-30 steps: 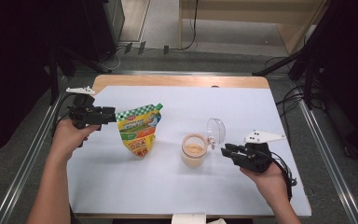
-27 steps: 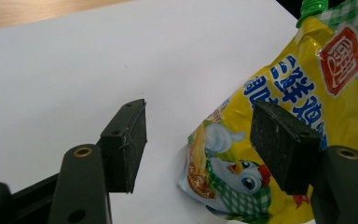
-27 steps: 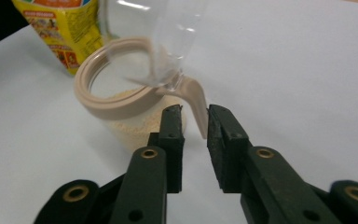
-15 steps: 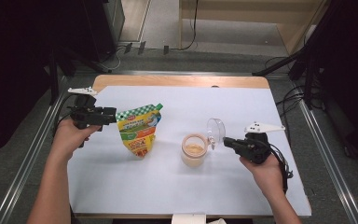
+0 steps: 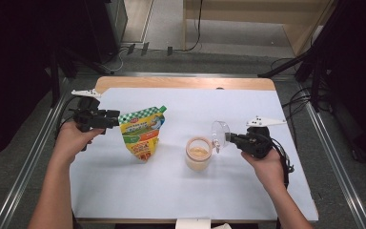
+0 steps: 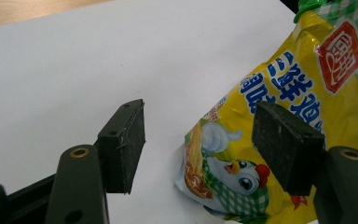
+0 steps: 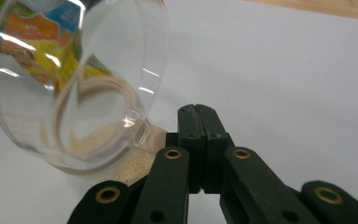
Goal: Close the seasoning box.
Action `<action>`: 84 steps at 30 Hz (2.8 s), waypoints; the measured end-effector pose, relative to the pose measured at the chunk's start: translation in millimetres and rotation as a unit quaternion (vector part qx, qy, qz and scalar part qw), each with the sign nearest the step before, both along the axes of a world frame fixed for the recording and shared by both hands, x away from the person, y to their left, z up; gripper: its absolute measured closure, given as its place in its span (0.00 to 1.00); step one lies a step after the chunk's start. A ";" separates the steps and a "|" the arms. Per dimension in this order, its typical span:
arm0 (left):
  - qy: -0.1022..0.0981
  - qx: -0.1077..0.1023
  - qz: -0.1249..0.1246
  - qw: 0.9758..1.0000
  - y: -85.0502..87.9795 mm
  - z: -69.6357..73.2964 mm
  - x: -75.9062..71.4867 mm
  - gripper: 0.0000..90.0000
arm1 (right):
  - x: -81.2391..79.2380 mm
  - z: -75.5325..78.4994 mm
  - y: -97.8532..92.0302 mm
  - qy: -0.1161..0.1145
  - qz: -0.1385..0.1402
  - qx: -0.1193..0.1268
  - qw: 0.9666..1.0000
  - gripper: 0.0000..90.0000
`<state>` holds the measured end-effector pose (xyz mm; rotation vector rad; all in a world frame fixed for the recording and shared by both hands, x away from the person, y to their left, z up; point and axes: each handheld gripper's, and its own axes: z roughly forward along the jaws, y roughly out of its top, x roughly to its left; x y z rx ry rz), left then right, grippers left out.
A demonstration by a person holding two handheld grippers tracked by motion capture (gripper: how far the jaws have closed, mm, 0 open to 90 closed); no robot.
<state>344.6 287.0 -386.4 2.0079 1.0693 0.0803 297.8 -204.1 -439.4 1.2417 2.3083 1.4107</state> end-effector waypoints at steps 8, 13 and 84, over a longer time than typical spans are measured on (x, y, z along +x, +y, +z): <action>0.001 -0.002 0.002 1.000 0.3 -0.2 0.1 0.38 | -5.4 6.6 3.4 -0.011 0.004 0.006 1.000 1.00; 0.001 -0.001 0.001 1.000 1.3 0.2 0.8 0.38 | -6.9 7.6 6.2 -0.017 0.008 0.002 1.000 1.00; 0.002 -0.001 -0.001 1.000 -3.2 -5.2 5.2 0.38 | 2.4 -37.0 -37.3 -0.050 -0.051 -0.046 0.996 0.32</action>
